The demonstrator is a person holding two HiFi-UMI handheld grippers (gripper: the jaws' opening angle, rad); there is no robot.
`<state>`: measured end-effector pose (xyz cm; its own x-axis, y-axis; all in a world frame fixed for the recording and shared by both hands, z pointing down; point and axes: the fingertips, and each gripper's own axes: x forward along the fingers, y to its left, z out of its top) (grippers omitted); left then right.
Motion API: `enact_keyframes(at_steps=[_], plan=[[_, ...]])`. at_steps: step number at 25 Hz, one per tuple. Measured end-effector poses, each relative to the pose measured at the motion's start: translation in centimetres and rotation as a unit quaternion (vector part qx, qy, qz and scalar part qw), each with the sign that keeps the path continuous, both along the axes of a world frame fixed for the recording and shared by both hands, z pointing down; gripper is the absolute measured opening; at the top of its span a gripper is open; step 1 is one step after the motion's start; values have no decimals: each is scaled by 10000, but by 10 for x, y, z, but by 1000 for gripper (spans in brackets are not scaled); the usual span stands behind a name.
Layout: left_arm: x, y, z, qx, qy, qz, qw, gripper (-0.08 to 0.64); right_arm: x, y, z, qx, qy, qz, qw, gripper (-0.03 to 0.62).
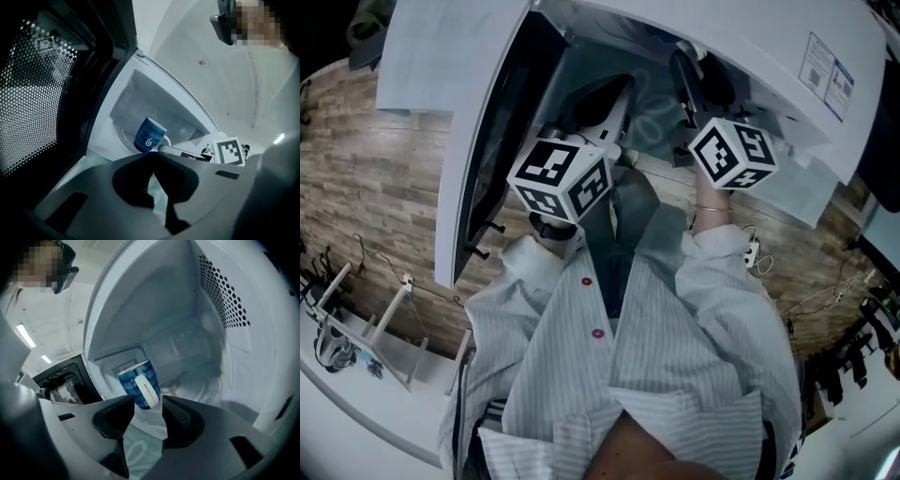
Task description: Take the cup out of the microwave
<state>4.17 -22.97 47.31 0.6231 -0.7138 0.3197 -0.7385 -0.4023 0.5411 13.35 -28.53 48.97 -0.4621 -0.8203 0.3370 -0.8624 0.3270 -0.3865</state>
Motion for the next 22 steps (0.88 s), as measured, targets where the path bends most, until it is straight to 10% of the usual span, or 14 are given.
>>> enact_keyframes(at_steps=[22], plan=[[-2, 1, 12, -126, 40, 18, 9999, 8, -8, -16, 7, 153, 633, -274, 9975, 96]])
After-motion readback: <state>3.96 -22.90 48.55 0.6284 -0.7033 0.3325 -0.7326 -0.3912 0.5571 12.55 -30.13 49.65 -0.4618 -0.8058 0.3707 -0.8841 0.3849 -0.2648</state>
